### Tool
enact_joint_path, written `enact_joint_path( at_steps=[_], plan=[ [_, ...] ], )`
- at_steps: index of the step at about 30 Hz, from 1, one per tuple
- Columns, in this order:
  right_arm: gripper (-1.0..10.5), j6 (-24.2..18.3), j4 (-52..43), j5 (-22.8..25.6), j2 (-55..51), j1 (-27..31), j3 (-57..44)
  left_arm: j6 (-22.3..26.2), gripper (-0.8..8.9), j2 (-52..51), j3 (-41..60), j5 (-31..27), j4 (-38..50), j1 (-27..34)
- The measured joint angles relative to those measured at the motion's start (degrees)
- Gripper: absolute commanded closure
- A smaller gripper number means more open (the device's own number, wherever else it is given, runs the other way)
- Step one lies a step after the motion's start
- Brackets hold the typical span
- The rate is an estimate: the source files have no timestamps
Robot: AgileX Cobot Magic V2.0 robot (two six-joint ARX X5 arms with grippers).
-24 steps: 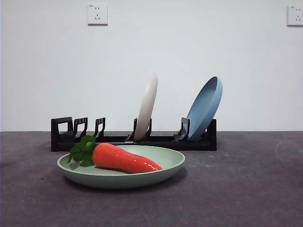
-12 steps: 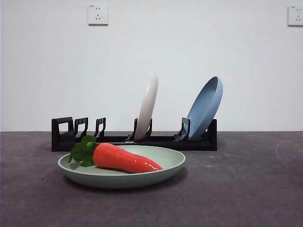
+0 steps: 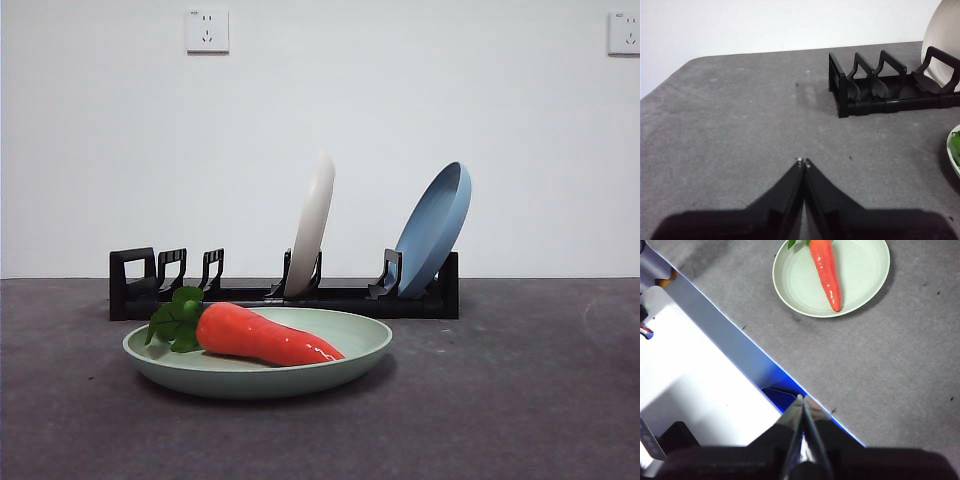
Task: Take the green plate from the plate rack,put the plate on the table,take the carrot from the table,put the carrot in the plate
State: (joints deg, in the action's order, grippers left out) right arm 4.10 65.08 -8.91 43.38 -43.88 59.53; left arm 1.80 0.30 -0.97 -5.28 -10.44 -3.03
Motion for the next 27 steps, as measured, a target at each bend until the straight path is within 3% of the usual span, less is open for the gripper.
enact_joint_path(
  at_steps=[23, 27],
  plan=[
    [9.5, 0.0, 0.0, 0.0, 0.0, 0.0, 0.0, 0.0, 8.17, 0.0, 0.0, 0.3, 0.0, 0.0],
    [9.5, -2.2, -1.9, 1.3, -0.4, 1.0, 0.0, 0.0, 8.17, 0.0, 0.0, 0.3, 0.0, 0.0]
  ],
)
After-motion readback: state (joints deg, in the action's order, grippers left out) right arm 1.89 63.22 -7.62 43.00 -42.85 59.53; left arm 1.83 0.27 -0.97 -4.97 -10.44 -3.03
